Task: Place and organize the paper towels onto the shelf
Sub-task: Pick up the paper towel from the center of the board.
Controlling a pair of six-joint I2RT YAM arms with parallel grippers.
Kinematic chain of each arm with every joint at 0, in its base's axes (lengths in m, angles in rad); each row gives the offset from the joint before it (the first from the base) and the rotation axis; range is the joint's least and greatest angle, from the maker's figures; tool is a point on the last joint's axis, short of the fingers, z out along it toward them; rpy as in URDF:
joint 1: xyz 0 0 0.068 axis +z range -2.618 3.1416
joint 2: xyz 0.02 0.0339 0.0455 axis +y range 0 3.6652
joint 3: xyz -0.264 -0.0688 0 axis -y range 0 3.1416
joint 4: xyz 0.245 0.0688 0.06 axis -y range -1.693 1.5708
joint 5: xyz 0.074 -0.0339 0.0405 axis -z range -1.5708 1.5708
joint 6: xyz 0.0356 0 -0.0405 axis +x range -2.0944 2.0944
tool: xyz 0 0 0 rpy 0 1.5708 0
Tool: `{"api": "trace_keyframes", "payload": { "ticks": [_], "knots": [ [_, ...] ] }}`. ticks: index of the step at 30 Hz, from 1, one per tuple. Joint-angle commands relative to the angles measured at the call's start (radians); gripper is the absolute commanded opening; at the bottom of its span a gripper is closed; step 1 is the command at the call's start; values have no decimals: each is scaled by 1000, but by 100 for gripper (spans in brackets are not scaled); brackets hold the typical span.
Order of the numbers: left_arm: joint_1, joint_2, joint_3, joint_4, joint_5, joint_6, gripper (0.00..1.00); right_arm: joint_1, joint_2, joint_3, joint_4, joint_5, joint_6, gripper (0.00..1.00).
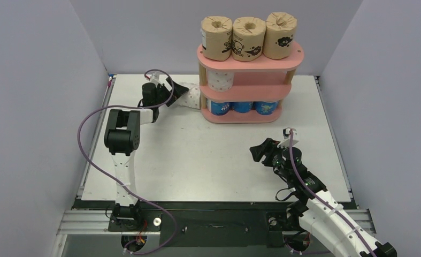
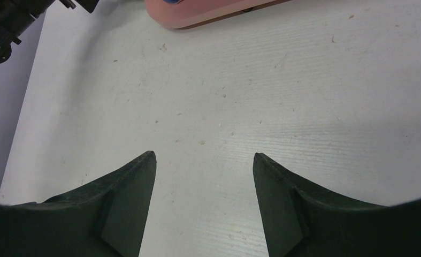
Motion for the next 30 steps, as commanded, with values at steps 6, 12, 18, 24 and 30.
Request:
{"api": "trace_keyframes", "payload": {
  "ticks": [6,12,18,24,30],
  "knots": [
    [5,-199,-254,293,61,-114,99,-7,-31,-18,11,19,19,62],
    [-37,-291,-407,394,39,-129,99,-7,-2,-27,34,0,33,62],
    [-57,-380,-568,446,-42,-135,99,-5,11,-30,42,-15,39,61],
    [-55,-453,-689,471,-206,-179,97,-5,25,-15,40,-27,38,61],
    [-29,-485,-702,477,-234,-239,96,-6,16,-10,27,-21,35,61]
  ]
}}
